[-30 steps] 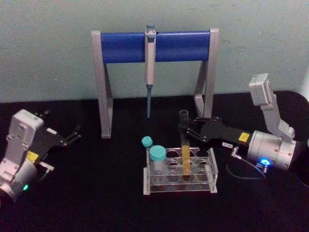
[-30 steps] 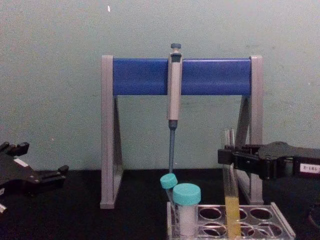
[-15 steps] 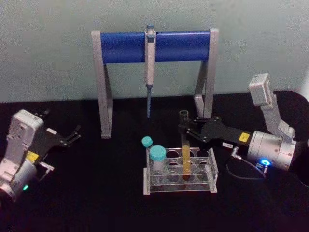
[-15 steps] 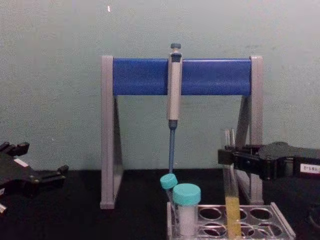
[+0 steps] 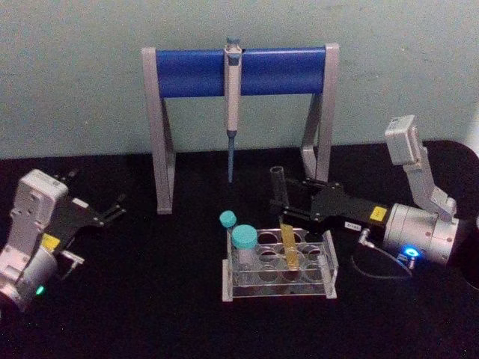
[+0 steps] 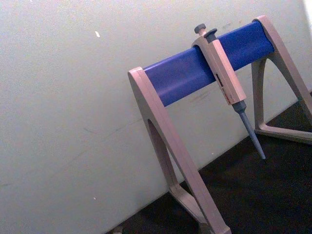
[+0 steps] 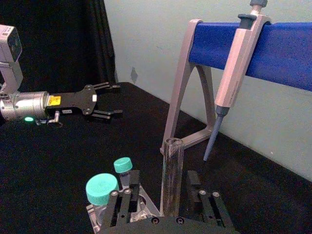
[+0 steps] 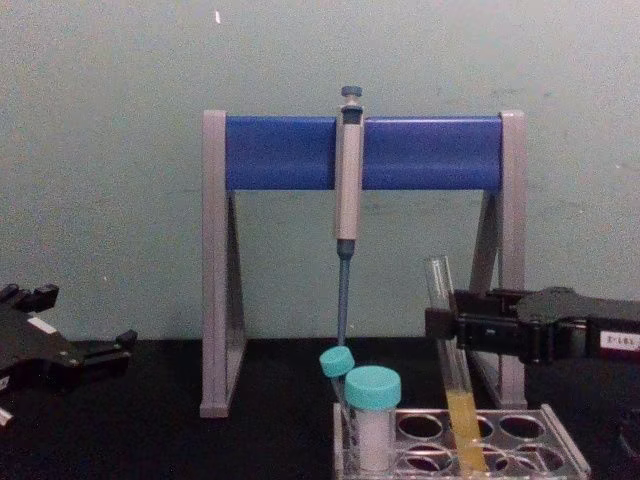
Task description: Pick up the test tube from the test tube rack, shake it, then place it back into the test tube rack.
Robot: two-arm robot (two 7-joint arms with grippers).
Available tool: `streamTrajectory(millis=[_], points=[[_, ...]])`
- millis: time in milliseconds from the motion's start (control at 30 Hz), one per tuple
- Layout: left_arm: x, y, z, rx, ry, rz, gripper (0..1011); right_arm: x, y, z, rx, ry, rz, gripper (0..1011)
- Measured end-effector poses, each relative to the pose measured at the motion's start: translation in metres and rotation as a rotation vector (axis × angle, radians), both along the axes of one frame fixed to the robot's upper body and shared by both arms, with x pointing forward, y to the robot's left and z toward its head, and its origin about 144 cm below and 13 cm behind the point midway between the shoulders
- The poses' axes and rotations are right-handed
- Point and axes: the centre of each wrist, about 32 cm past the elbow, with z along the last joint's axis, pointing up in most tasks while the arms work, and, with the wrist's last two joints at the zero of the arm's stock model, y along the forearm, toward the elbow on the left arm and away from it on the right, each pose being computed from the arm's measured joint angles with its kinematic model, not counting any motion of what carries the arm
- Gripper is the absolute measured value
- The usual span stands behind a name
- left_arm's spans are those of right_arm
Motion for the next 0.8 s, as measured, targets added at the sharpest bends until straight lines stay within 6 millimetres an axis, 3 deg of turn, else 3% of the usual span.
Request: streamTrajectory(millis=[433,800], points=[[0.0000,0.0000,0.0000,0.000,0.000,0.000,1001,0.0002,-0.0001,0.0003,0.001,-0.001,0.000,971],[0.0000,0.0000,0.0000,0.000,0.000,0.000,1001,-0.0004,0.0000,0.0014,0.004,-0.010,-0.004,1000]])
